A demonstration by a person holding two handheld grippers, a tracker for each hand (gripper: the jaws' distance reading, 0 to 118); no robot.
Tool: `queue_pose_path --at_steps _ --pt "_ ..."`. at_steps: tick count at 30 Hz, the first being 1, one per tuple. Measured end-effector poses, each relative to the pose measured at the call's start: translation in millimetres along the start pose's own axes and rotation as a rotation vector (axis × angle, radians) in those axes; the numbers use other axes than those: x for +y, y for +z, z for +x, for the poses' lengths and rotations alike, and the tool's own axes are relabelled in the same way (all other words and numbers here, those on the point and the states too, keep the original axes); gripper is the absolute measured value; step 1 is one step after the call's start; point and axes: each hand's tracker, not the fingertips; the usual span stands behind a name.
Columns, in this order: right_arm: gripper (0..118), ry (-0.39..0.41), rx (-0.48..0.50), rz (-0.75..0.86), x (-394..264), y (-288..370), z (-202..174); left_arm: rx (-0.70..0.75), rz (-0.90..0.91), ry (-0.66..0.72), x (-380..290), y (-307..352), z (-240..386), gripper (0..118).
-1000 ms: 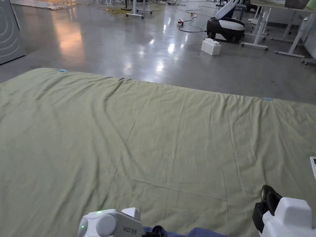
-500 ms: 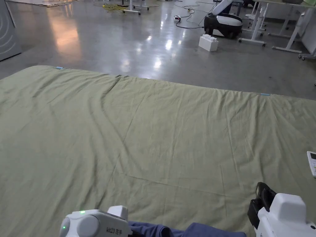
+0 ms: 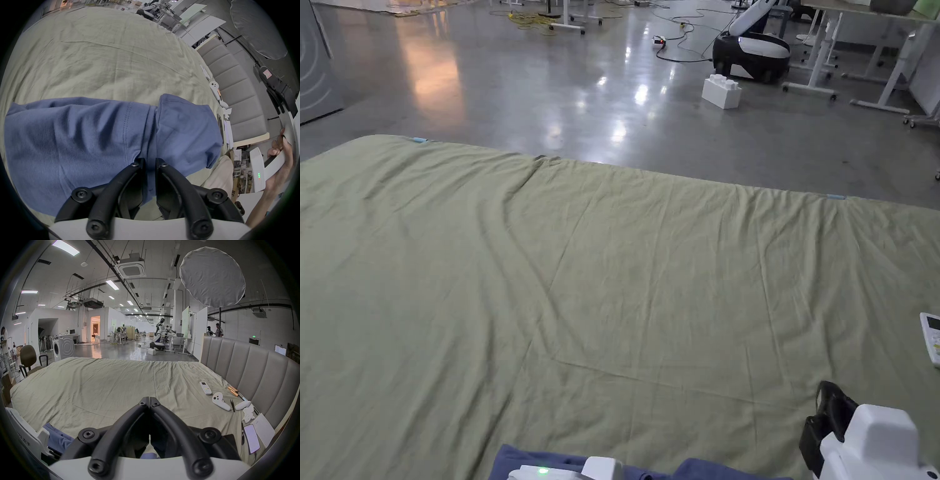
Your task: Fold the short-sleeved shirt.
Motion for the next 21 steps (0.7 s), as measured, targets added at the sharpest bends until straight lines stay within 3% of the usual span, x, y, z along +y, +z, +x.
queue_pose_path --at_steps 7,9,11,12,16,21 --pt "1 0.004 0.008 0.007 2.4 2.7 -0.7 -0.096 0.13 0.058 3.5 55.9 -27.2 16" --pt "1 0.006 0.006 0.011 4.6 3.2 -0.5 -0.101 0.194 0.057 5.5 82.9 -45.0 34" --pt "1 0.008 0.006 0.017 6.1 2.5 0.2 -0.061 0.254 0.068 8.2 109.8 -70.5 67" --pt "1 0.008 0.005 0.02 6.9 2.1 0.3 -0.041 0.277 0.069 9.2 119.7 -83.8 76" --pt "1 0.004 0.006 0.023 9.3 -0.4 -1.0 -0.011 0.329 0.176 12.2 144.4 -146.1 82" --pt "1 0.004 0.013 0.02 10.1 -1.2 -6.3 -0.153 0.245 0.284 9.2 129.1 -202.4 84"
